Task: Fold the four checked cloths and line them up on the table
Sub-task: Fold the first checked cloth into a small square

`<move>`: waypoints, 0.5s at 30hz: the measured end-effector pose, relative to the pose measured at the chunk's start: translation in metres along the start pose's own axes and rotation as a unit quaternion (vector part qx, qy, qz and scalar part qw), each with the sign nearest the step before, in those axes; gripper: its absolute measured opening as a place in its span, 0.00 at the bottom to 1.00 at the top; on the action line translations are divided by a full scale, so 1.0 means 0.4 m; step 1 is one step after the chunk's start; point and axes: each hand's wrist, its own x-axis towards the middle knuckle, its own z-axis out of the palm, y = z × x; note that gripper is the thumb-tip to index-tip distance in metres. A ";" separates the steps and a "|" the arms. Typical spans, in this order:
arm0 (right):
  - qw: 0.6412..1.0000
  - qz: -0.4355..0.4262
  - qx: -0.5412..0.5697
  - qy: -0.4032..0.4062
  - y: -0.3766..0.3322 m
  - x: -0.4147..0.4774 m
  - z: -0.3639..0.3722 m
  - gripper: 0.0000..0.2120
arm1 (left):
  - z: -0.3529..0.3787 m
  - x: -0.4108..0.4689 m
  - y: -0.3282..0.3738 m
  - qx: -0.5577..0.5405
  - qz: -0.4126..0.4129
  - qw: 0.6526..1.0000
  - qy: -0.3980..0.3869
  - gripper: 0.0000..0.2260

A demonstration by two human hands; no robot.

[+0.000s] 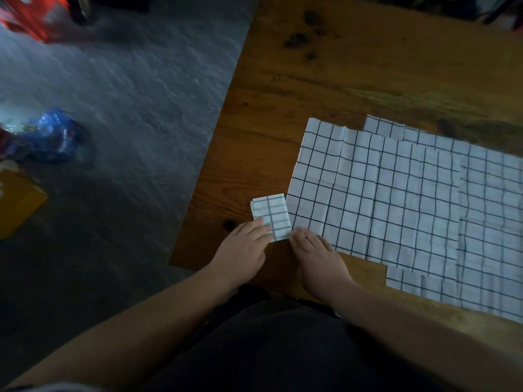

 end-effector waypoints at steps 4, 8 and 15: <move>1.000 -0.013 -0.011 -0.025 0.002 -0.007 0.001 0.38 | -0.013 0.090 -0.013 0.064 0.096 0.990 -0.080 0.26; 0.999 -0.019 -0.005 -0.038 0.016 -0.005 -0.005 0.39 | -0.011 0.140 -0.047 0.128 0.149 0.970 -0.146 0.27; 0.999 -0.012 -0.020 -0.031 0.001 0.002 -0.025 0.39 | -0.018 0.171 -0.096 0.136 0.186 0.961 -0.151 0.25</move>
